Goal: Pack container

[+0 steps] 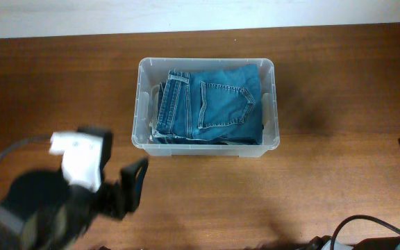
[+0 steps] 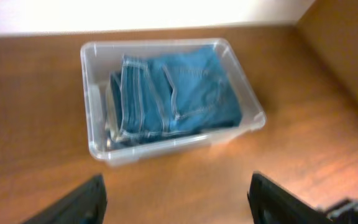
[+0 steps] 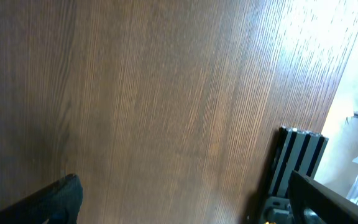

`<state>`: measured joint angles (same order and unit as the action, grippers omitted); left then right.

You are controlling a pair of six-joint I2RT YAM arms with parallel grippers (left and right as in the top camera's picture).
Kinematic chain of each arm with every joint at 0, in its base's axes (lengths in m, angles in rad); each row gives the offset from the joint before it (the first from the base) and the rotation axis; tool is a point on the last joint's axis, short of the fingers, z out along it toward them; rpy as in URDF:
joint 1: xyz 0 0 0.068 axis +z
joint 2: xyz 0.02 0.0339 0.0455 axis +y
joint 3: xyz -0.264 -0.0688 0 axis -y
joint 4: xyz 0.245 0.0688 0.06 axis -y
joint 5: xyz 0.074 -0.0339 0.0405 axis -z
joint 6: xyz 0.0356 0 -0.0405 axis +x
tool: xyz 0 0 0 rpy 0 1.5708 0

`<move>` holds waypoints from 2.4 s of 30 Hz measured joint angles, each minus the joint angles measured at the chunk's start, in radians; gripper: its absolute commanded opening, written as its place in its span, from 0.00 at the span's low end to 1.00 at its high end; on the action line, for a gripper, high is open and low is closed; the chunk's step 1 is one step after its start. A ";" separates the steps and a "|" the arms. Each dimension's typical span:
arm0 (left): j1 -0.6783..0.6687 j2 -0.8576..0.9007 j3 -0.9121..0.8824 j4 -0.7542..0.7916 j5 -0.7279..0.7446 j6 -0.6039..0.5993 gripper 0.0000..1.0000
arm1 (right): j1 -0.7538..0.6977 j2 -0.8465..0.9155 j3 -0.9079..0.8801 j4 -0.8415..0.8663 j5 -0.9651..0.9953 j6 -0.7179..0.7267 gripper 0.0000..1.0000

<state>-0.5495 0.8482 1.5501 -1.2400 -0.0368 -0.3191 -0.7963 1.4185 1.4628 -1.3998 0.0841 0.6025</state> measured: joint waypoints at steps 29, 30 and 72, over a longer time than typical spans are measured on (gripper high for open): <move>0.002 -0.243 -0.394 0.053 0.028 0.170 0.99 | 0.000 0.000 0.000 0.000 0.000 0.000 0.98; 0.006 -0.243 -0.414 0.084 0.037 0.199 0.99 | 0.000 0.000 0.000 0.001 0.000 0.000 0.98; 0.539 -0.796 -1.303 1.092 0.292 0.496 0.99 | 0.000 0.000 -0.001 0.000 0.000 0.000 0.98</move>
<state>-0.0105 0.0525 0.2474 -0.1478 0.2554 0.1764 -0.7963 1.4185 1.4620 -1.3994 0.0841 0.6022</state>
